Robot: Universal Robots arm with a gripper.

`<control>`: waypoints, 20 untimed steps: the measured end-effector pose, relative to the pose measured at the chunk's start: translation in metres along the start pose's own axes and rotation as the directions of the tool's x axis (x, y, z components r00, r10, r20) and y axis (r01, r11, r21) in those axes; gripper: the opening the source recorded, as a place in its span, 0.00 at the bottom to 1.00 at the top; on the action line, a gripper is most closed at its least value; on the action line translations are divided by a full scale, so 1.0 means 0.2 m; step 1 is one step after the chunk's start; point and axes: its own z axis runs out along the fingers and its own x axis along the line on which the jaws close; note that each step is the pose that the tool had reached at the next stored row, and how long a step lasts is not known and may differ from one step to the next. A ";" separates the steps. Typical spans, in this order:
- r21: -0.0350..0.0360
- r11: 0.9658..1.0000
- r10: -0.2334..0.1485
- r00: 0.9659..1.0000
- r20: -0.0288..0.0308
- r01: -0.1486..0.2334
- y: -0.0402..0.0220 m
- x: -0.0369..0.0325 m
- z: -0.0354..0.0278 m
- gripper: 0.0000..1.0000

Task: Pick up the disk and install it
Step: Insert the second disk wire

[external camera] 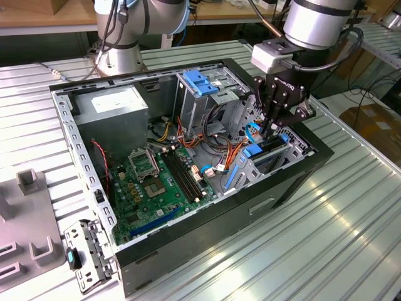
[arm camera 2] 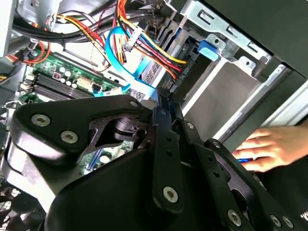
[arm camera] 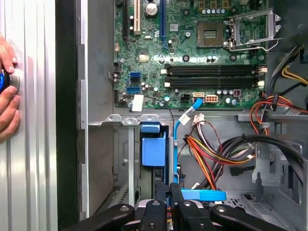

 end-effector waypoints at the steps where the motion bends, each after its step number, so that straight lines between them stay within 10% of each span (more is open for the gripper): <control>1: 0.008 1.000 0.000 1.000 0.000 0.000 0.004 0.002 0.001 0.16; 3: 0.031 1.000 0.002 1.000 0.000 -0.002 0.018 0.004 0.003 0.16; 6: 0.040 0.999 0.002 1.000 0.012 -0.002 0.040 0.011 0.008 0.16; 9: 0.041 0.999 0.002 0.999 0.051 -0.004 0.042 0.039 0.013 0.16; 11: 0.042 0.999 0.003 0.996 0.088 -0.006 0.043 0.083 0.019 0.16; 16: 0.074 0.997 0.001 0.995 0.100 -0.008 0.059 0.098 0.021 0.16; 20: 0.075 0.997 0.001 0.994 0.107 -0.009 0.061 0.133 0.028 0.16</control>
